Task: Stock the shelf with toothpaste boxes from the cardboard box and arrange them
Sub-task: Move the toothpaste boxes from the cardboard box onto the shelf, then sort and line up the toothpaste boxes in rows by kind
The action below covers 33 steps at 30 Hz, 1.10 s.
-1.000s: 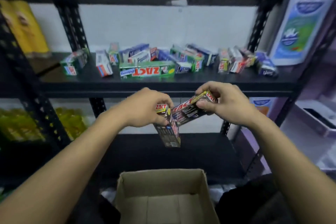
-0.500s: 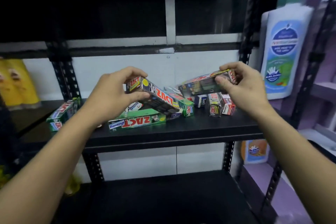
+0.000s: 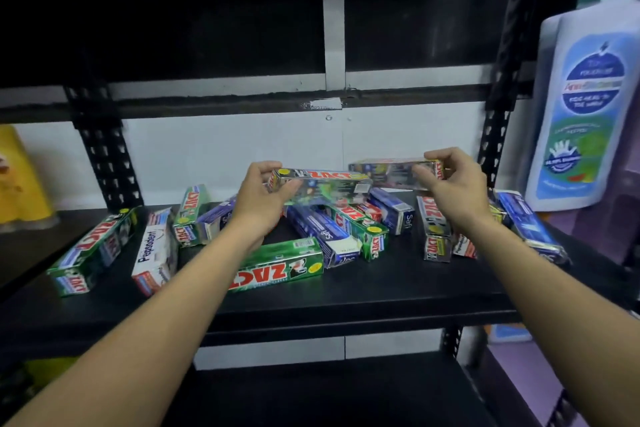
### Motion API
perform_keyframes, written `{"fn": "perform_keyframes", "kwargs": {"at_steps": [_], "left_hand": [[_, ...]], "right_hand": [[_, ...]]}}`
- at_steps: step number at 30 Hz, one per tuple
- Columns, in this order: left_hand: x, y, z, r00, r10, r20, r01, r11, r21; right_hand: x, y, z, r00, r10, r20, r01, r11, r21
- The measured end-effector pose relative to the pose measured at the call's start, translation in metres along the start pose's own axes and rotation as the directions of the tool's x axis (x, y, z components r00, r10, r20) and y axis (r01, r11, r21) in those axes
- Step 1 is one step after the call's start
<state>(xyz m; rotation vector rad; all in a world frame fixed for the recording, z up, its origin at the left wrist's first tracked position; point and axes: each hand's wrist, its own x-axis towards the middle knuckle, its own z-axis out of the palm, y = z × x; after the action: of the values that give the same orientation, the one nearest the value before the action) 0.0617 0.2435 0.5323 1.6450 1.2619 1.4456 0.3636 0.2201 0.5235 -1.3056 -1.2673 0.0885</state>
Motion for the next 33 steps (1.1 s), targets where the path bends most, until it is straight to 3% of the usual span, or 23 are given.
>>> {"fn": "perform_keyframes", "kwargs": {"at_steps": [4,9,13,19,27,33], "left_hand": [[0.007,-0.009,0.005,0.994,-0.046,0.097,0.034,0.992,0.124],[0.014,-0.013,-0.006,0.954,-0.074,0.292,-0.044,0.925,0.378],[0.012,-0.013,-0.003,0.943,-0.034,0.330,-0.116,0.899,0.423],[0.009,-0.015,-0.006,0.941,0.037,0.338,-0.205,0.854,0.477],[0.004,-0.028,-0.034,0.951,0.081,0.299,-0.231,0.827,0.512],[0.005,-0.023,-0.053,0.933,0.100,0.345,-0.308,0.718,0.624]], "right_hand": [[0.008,0.011,-0.004,0.992,-0.017,0.123,0.036,0.987,-0.157],[0.010,0.016,-0.009,0.967,-0.003,0.254,0.111,0.903,-0.415],[0.003,0.009,-0.004,0.950,-0.089,0.301,0.236,0.834,-0.499],[-0.018,-0.018,0.033,0.859,-0.342,0.381,0.494,0.750,-0.440],[-0.013,-0.030,0.073,0.806,-0.146,0.574,0.410,0.836,-0.364],[-0.016,-0.039,0.092,0.818,-0.108,0.566,0.333,0.890,-0.311]]}}
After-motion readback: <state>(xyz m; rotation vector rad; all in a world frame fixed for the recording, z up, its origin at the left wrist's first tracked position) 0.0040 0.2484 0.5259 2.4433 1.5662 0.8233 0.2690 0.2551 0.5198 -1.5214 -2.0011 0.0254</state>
